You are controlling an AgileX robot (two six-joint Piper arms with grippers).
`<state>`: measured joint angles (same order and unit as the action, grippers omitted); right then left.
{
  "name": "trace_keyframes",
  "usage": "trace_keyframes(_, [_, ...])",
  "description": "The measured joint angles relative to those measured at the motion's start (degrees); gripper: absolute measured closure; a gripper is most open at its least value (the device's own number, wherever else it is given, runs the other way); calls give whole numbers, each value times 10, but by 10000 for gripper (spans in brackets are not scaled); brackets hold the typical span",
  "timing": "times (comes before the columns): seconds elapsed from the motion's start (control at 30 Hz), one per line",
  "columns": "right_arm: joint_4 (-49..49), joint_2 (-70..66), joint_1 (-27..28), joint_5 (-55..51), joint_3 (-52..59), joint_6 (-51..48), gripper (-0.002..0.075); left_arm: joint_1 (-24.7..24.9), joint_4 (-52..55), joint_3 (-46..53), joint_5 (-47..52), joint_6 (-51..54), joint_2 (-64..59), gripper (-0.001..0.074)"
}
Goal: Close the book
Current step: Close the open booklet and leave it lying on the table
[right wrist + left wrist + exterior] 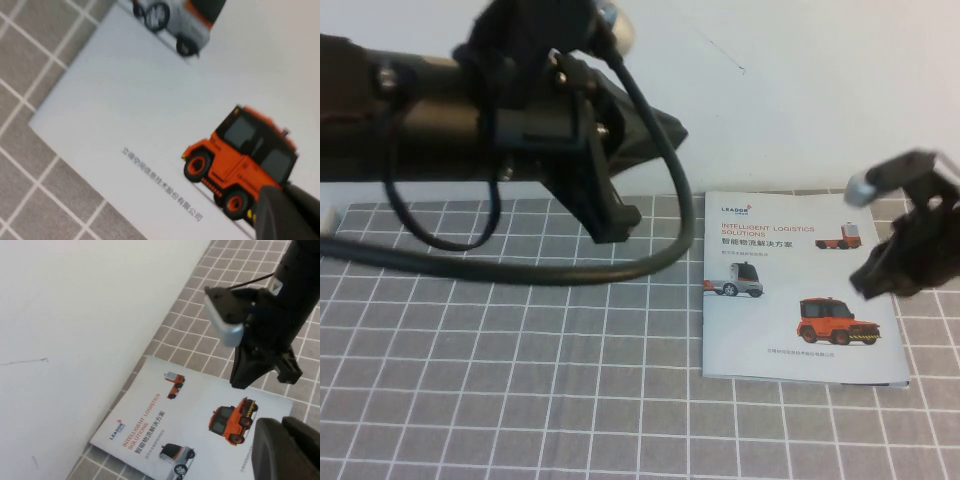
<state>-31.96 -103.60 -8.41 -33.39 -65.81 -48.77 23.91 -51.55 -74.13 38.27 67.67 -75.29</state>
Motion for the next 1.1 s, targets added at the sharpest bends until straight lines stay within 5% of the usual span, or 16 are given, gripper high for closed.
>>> trace_keyframes(0.47, [0,452,0,-44,15,-1,729,0,61,184,-139,-75,213,739])
trace_keyframes(0.8, [62,755,0,-63,175,53,729,0,57,421,-245,-77,422,739])
trace_keyframes(1.1, [72,903,0,-97,317,109,729,0,55,521,-261,-77,558,739])
